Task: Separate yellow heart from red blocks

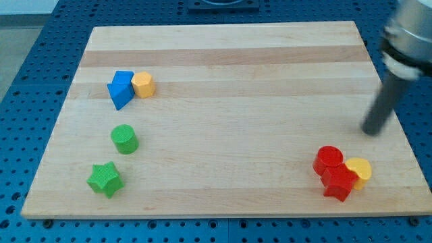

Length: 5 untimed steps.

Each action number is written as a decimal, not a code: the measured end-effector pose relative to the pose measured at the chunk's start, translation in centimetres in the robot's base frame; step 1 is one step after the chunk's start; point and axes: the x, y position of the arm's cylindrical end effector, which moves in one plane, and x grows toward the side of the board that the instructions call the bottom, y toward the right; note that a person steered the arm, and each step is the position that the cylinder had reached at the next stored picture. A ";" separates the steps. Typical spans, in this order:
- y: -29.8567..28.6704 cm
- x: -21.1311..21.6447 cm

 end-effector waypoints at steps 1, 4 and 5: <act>1.0 6.8; -9.1 6.5; -9.3 5.2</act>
